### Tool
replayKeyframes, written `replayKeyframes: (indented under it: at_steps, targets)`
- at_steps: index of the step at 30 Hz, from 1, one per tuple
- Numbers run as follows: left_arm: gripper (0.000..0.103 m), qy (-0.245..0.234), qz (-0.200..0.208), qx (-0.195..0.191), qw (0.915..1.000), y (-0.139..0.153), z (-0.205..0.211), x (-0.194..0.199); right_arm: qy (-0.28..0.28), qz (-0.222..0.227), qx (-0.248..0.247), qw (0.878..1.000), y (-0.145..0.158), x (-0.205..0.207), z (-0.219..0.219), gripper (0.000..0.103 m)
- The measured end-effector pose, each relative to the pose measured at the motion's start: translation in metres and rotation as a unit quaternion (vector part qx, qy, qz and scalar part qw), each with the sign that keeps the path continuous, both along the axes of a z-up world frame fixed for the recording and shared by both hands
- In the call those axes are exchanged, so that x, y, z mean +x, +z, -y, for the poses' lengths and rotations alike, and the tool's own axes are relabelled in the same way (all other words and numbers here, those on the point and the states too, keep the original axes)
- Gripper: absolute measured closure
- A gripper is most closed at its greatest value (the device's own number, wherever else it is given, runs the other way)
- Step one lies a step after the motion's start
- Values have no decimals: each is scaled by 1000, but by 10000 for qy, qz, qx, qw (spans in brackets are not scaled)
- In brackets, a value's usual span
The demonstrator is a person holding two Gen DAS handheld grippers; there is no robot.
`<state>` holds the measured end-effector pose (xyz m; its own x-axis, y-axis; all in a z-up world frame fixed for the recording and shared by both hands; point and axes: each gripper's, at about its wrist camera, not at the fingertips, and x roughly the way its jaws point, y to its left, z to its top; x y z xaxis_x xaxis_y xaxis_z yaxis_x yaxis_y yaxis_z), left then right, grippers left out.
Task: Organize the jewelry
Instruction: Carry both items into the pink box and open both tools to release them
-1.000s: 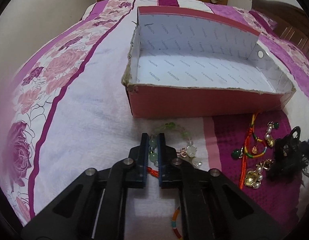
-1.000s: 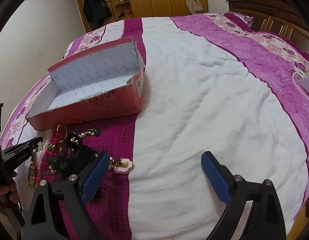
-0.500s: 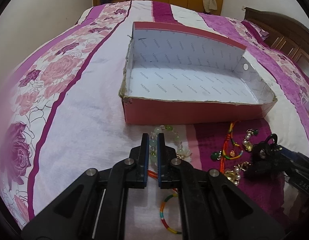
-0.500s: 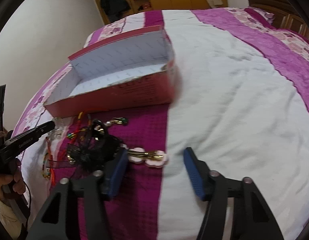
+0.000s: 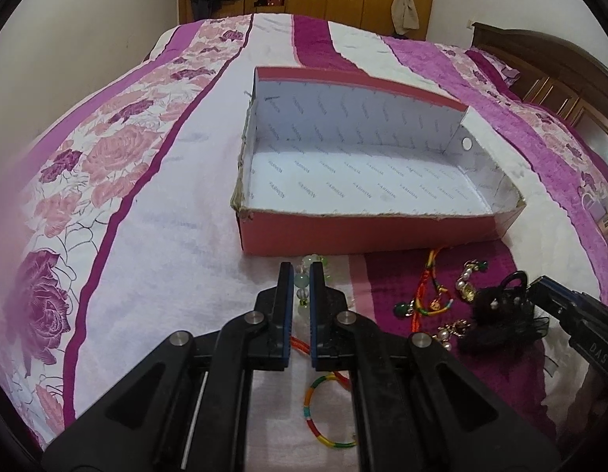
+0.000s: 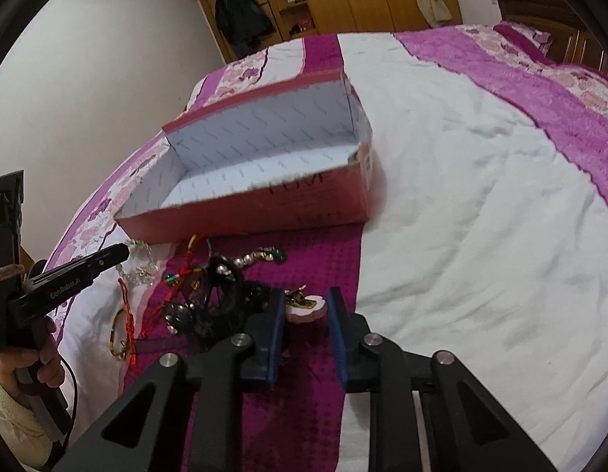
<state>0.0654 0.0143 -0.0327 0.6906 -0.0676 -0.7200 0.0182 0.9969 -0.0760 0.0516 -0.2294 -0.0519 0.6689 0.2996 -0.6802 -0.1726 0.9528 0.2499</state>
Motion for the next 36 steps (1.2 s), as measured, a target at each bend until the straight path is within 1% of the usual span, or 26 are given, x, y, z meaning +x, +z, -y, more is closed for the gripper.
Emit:
replayKeyframes:
  at_steps: [12, 19, 27, 36]
  targets:
    - [103, -63, 331, -111, 9994, 23, 2, -10, -104, 559, -113, 9983, 32, -12, 6, 80]
    - [103, -59, 570, -172, 9982, 37, 2, -9, -107, 828, -149, 9964, 48, -12, 1, 80]
    - [103, -41, 873, -168, 9960, 52, 3, -2, -85, 1149, -110, 9933, 65, -1, -7, 80]
    - [103, -118, 1174, -101, 9930, 65, 14, 21, -3, 1485, -116, 9888, 84, 25, -24, 80]
